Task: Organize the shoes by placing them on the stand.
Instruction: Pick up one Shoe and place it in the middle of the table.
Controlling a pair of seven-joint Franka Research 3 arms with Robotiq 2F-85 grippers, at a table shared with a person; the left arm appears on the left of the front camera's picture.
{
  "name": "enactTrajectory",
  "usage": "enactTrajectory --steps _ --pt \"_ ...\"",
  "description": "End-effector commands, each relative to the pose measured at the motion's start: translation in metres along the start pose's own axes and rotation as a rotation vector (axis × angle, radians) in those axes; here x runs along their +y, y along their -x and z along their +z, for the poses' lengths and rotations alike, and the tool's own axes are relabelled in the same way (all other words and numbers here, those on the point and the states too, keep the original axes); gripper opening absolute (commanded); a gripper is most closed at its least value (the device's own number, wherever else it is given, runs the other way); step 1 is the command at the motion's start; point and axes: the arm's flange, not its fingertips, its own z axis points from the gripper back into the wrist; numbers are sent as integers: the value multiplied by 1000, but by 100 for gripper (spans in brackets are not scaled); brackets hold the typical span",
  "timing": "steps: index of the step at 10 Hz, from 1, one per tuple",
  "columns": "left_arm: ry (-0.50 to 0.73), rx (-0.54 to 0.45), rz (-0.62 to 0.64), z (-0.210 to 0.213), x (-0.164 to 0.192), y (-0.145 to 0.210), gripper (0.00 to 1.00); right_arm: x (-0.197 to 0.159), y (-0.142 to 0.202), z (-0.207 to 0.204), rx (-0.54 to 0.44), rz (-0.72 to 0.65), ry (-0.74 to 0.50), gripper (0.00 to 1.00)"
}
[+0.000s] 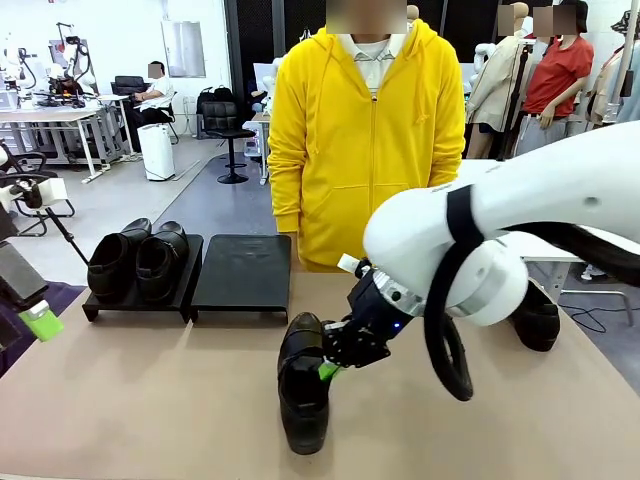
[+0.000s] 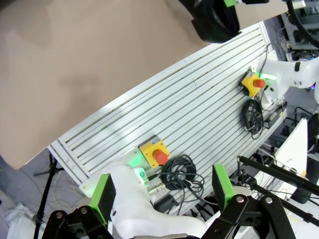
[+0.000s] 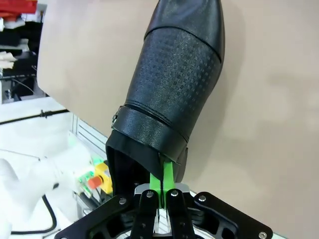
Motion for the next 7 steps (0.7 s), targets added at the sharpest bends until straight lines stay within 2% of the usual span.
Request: enactTrajectory --steps 1,5,6,7 --pt "11 -10 10 2 -1 -1 100 6 -17 -19 -55 -42 -55 0" --pt "11 -10 10 2 -1 -1 100 2 -26 -34 -3 -64 -52 0" --pt "11 -10 10 2 -1 -1 100 1 -26 -35 0 -66 -48 42" --pt "11 -10 10 2 -1 -1 100 1 -26 -35 -5 -62 -46 100"
